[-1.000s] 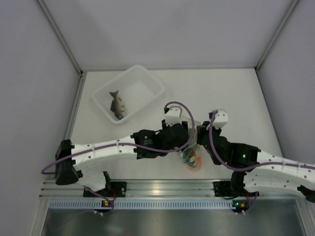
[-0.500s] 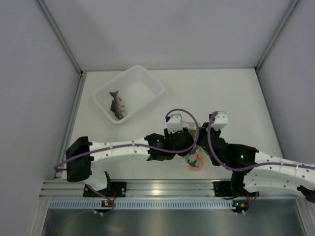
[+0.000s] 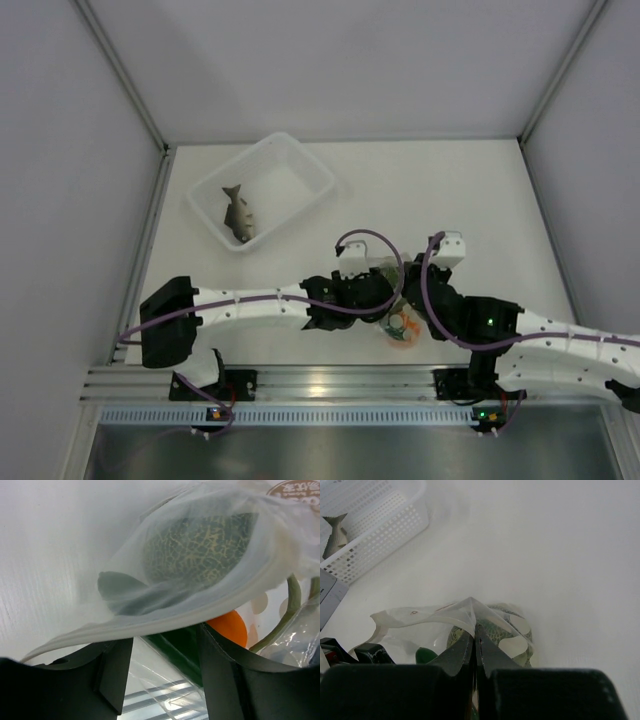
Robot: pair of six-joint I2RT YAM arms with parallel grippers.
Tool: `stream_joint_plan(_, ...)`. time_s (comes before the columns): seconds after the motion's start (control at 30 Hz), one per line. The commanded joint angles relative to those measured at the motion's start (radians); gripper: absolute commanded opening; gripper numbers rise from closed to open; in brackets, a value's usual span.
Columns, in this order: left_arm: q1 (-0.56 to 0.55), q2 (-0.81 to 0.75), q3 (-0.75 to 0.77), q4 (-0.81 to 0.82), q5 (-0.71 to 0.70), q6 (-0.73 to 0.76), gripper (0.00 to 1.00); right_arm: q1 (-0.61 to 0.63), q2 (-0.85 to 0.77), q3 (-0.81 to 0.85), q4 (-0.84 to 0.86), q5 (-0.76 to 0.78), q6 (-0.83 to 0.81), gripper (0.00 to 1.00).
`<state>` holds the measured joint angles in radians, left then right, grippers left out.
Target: Open the zip-top bag and remove the fake food
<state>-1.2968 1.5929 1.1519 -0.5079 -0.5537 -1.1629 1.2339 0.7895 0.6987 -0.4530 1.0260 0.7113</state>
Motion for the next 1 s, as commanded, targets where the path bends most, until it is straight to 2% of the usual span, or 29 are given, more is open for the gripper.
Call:
stream_joint_plan(0.0,0.002,-0.010,-0.015,0.023,-0.009,-0.023,0.60,-0.011,-0.026,-0.004,0.020,0.020,0.011,0.00)
stream_joint_plan(0.13,0.002,-0.030,0.035,0.026,-0.051,0.023,0.69,-0.013,-0.032,0.004,0.033,-0.027,-0.009,0.00)
stream_joint_plan(0.37,0.002,-0.027,0.135,0.101,-0.075,0.181,0.70,-0.013,-0.013,0.071,-0.045,-0.113,-0.076,0.00)
stream_joint_plan(0.5,0.002,-0.036,0.117,0.192,-0.078,0.187,0.68,-0.013,-0.018,0.081,-0.085,-0.138,-0.056,0.00)
stream_joint_plan(0.67,0.017,-0.016,0.097,0.267,-0.075,0.160,0.62,-0.011,-0.090,0.039,-0.053,-0.155,-0.049,0.00)
stream_joint_plan(0.83,0.017,-0.042,0.008,0.443,-0.040,0.161,0.62,-0.013,-0.110,0.027,-0.061,-0.150,-0.039,0.00)
stream_joint_plan(0.97,0.019,-0.015,0.002,0.497,-0.038,0.157,0.62,-0.013,-0.125,0.025,-0.069,-0.159,-0.038,0.00)
